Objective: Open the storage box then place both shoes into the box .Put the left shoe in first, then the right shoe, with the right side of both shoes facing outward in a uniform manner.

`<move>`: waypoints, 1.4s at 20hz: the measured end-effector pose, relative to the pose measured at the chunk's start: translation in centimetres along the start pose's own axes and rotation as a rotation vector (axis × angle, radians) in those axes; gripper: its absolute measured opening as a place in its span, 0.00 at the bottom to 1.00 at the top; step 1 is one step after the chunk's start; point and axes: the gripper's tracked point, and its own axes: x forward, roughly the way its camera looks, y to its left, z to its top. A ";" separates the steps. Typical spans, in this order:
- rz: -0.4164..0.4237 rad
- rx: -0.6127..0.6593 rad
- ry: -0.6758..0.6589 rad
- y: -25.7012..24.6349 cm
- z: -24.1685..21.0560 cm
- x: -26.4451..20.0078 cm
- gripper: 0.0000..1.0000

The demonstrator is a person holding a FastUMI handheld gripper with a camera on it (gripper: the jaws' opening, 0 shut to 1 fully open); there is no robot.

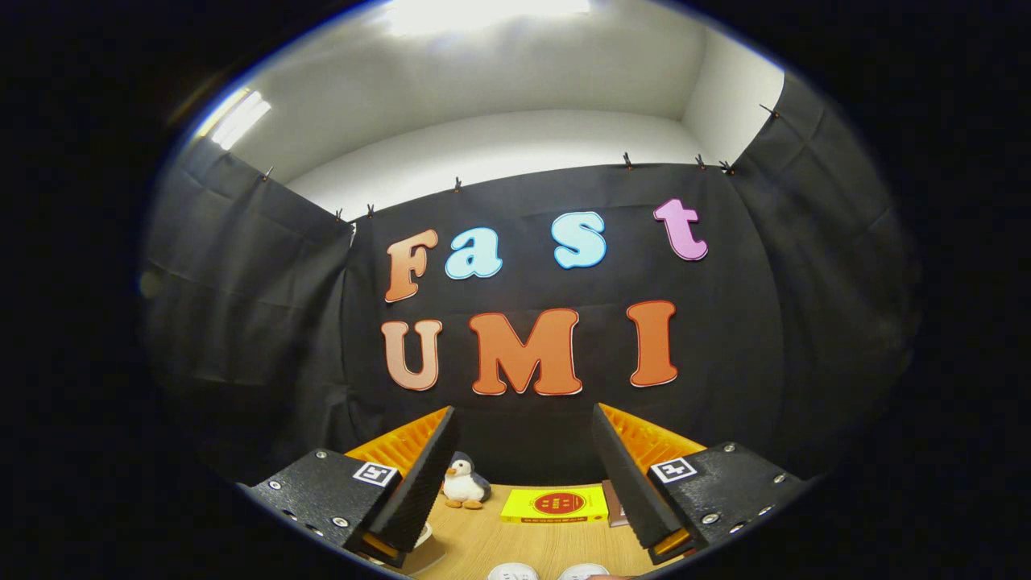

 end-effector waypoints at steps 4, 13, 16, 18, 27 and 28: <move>0.017 0.037 0.032 0.5 -0.8 0.6 0.98; 0.053 0.035 0.044 1.6 -1.3 0.7 0.98; 0.059 0.012 0.026 2.0 -1.4 0.2 0.98; 0.068 0.018 0.048 2.4 -2.3 0.3 0.98; 0.207 0.228 0.493 7.2 -15.2 -0.3 0.98; 0.229 0.255 0.553 8.0 -17.2 -0.8 0.95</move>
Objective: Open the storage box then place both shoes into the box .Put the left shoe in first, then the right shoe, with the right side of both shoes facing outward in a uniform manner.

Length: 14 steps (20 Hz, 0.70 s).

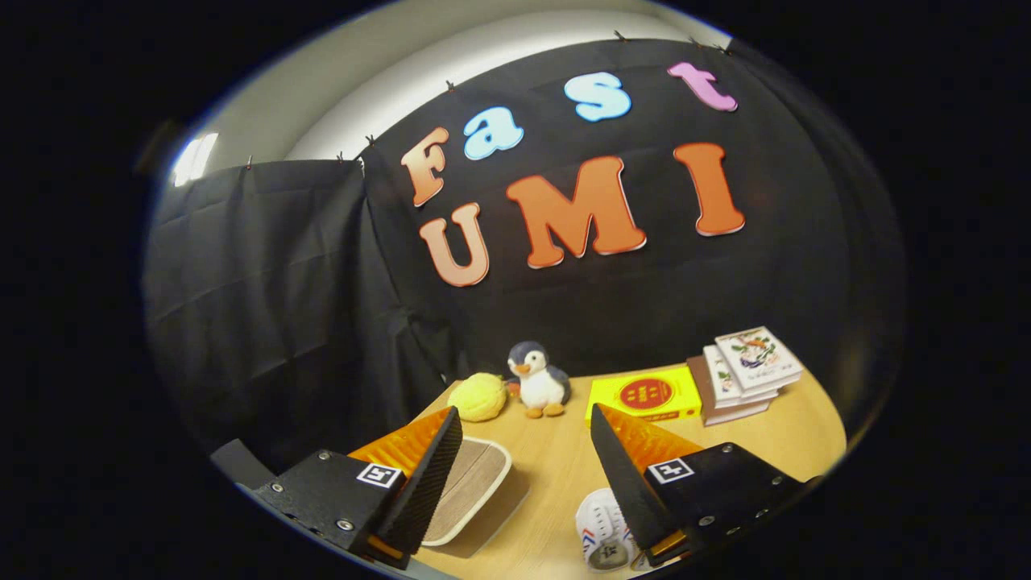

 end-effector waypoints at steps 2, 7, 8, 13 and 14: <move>0.030 0.059 0.130 0.5 -3.8 2.0 0.91; 0.123 0.158 0.353 2.7 -10.8 4.2 0.88; 0.138 0.176 0.384 3.3 -11.9 4.4 0.88; 0.202 0.231 0.533 5.2 -17.7 6.1 0.88; 0.217 0.251 0.558 5.9 -18.2 6.2 0.88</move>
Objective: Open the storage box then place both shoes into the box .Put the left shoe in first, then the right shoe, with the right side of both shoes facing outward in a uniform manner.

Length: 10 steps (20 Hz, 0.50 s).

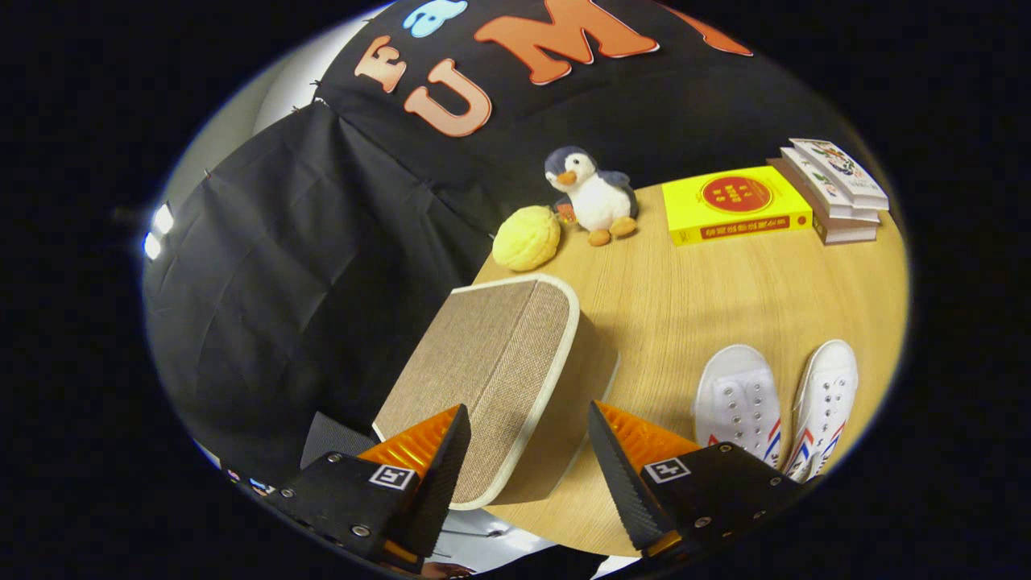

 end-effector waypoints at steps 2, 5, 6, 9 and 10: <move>0.038 0.040 0.022 0.8 -0.5 1.1 0.88; 0.047 0.082 0.081 0.8 -2.0 2.4 0.88; 0.054 0.100 0.090 0.8 -2.1 2.7 0.88; 0.116 0.211 0.138 1.1 -2.9 3.5 0.88; 0.138 0.258 0.149 1.4 -3.0 3.7 0.88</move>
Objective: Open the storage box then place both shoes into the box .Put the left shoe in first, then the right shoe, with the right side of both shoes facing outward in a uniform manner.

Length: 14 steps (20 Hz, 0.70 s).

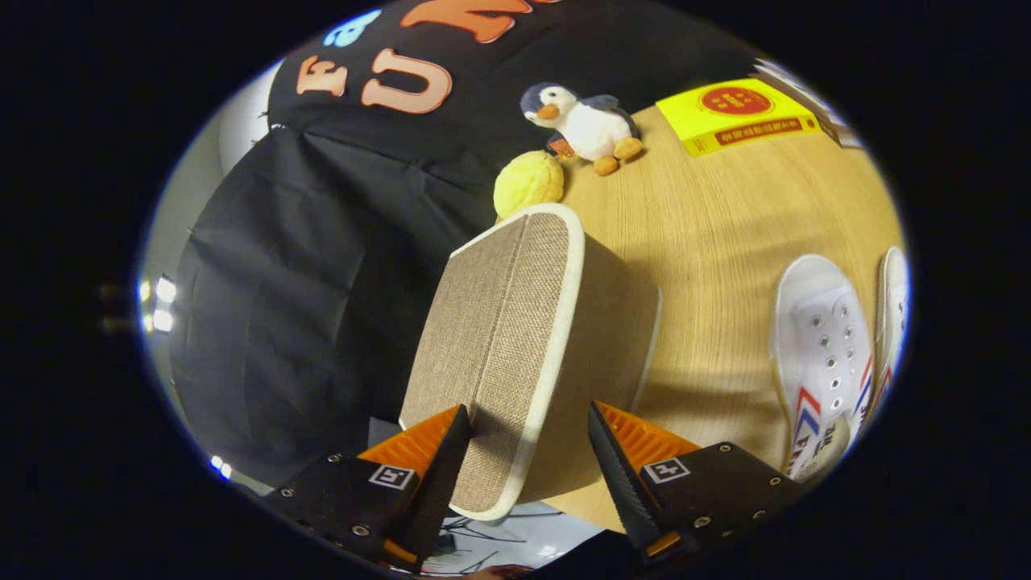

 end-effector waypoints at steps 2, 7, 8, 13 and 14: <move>0.042 0.056 -0.002 0.9 0.2 0.1 0.81; 0.026 0.047 -0.036 1.4 1.3 -0.9 0.36; 0.025 0.055 -0.045 1.3 1.5 -1.2 0.26; 0.011 0.120 -0.071 1.8 2.1 -1.2 0.07; -0.012 0.148 -0.074 1.6 2.1 -1.0 0.06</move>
